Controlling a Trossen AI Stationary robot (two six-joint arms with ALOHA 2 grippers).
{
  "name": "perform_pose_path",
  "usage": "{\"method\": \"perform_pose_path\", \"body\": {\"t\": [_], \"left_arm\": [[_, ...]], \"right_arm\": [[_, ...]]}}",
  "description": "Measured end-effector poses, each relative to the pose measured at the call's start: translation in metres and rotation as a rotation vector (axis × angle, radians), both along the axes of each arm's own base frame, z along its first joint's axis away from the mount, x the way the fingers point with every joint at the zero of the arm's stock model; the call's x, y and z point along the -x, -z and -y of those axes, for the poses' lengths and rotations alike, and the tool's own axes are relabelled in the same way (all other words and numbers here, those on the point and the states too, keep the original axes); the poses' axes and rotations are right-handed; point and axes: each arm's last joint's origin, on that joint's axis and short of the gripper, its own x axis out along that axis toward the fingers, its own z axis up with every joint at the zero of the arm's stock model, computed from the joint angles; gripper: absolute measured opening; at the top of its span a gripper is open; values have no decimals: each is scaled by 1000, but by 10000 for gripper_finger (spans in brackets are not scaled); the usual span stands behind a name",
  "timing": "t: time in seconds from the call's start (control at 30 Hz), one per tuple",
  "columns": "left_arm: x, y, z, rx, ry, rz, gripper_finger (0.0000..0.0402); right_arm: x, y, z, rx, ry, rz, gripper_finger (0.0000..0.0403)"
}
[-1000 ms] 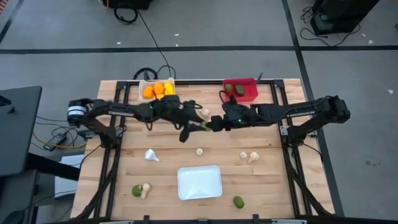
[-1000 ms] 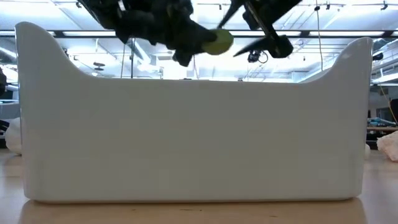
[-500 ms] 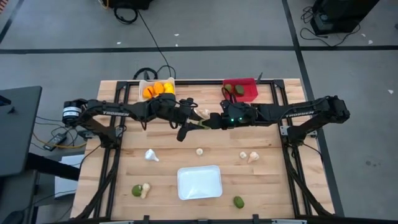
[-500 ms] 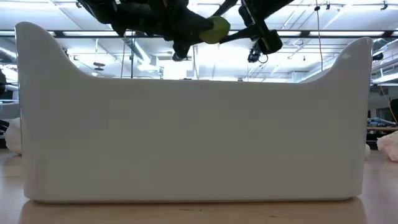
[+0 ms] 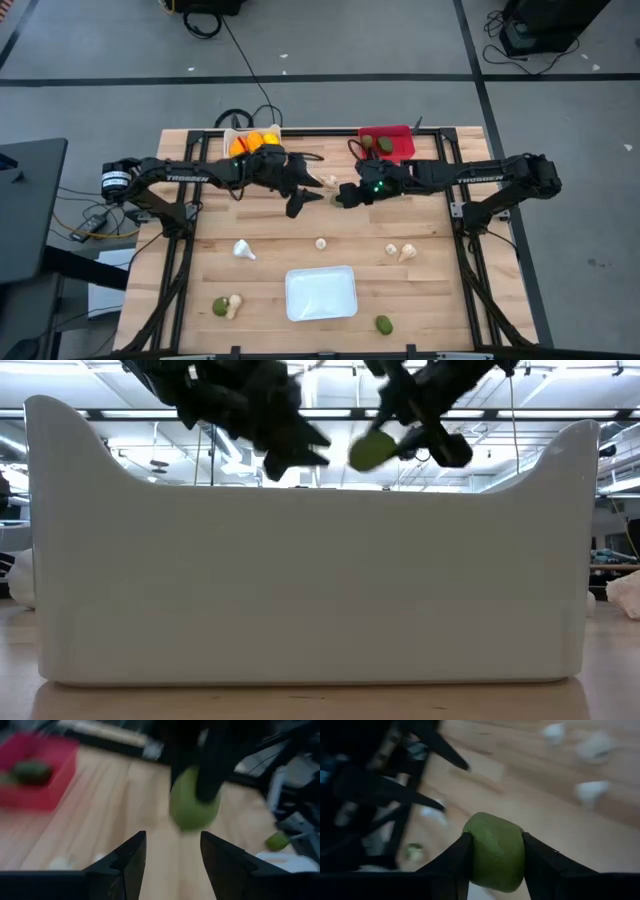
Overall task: Sort produce into baskets
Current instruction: Put the green lime into the red bin
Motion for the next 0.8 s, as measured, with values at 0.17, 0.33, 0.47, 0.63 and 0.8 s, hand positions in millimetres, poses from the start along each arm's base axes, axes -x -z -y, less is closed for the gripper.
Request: {"method": "perform_pose_path", "body": {"t": [0.17,0.33,0.47,0.63,0.8], "left_arm": [[10,10,-18,60,-71,-114,201],[18,18,-26,116,-97,-205,203],[27,25,-35,135,-166,-304,203],[35,31,-39,170,-190,-387,203],[42,37,-41,190,-243,-469,203]], "right_arm": [[14,7,37,73,34,-126,151],[38,13,91,153,130,-256,151],[65,16,132,199,211,-341,151],[94,31,177,217,276,-486,151],[105,46,203,252,274,-556,171]]}}
